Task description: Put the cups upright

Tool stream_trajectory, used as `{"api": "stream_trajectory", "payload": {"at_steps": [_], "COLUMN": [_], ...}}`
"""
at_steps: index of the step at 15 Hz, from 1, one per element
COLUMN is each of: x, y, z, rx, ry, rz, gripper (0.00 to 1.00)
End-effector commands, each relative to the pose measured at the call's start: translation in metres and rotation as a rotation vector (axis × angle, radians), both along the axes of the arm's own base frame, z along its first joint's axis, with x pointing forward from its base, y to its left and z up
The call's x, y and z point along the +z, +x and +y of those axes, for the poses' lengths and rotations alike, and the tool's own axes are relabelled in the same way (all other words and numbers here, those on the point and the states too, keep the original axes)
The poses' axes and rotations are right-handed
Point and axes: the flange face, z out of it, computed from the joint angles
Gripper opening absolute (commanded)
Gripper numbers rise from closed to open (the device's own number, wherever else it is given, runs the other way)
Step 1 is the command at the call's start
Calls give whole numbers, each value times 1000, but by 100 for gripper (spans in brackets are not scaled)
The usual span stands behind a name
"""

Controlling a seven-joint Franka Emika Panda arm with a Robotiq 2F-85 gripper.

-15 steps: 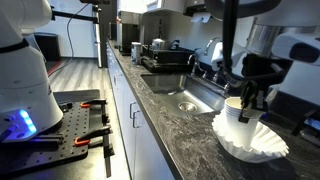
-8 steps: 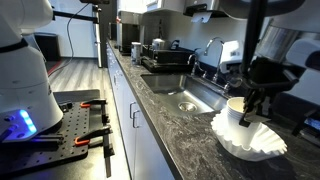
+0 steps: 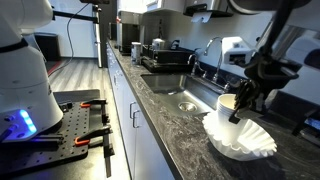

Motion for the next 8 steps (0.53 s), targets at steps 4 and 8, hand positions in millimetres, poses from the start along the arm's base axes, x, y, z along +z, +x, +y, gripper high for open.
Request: {"api": "stream_trajectory", "payload": {"at_steps": [4, 8], "x": [17, 11], "y": [-2, 0], "z": [11, 9], "rx": [39, 49], "ry": [-31, -31], "rz": [129, 154], "gripper": [2, 2]}}
